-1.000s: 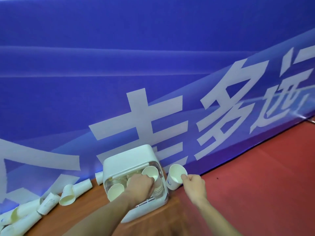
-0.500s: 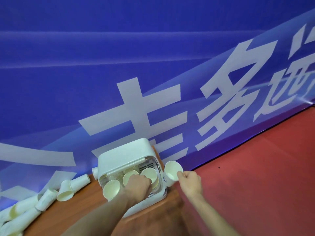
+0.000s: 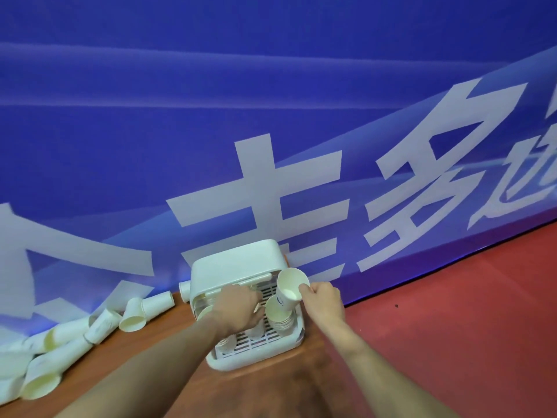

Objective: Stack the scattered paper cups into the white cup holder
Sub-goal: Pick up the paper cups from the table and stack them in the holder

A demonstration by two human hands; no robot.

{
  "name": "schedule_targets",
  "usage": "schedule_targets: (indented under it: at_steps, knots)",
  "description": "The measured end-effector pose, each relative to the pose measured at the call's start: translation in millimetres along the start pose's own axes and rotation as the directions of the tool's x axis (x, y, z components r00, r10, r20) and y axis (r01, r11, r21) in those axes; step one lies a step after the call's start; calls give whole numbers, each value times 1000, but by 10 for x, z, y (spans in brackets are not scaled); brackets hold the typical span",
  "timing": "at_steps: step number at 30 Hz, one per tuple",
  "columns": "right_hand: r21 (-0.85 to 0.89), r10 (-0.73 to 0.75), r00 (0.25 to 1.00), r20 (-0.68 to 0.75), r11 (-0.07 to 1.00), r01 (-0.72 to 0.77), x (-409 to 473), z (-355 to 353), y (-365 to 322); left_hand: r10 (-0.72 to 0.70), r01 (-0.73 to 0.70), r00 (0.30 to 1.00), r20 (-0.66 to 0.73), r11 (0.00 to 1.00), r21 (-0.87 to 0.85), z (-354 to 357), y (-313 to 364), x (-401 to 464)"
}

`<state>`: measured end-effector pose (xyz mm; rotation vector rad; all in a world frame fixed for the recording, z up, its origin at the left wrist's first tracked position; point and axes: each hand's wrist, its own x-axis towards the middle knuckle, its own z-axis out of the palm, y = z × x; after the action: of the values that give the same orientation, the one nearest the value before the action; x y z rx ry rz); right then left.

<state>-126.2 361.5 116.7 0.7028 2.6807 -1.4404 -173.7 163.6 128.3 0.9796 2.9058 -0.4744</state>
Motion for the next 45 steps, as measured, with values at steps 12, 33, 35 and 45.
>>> schedule_targets:
  at_steps: [12, 33, 35, 45]
  knots:
    - [-401, -63, 977, 202, 905, 141, 248, 435, 83, -71, 72, 997, 30, 996, -43, 242, -137, -243]
    - [-357, -274, 903, 331, 850, 389, 116, 791, -654, -277, 272, 957, 83, 960, 62, -50, -929, -737]
    - [-342, -332, 876, 350, 825, 450, 60, 839, -898, -317, 312, 945, 84, 948, 69, -125, -1043, -811]
    - [-292, -497, 772, 395, 729, 619, -244, 1218, -2063, -540, 540, 841, 4, 841, -27, -303, -1952, -1347]
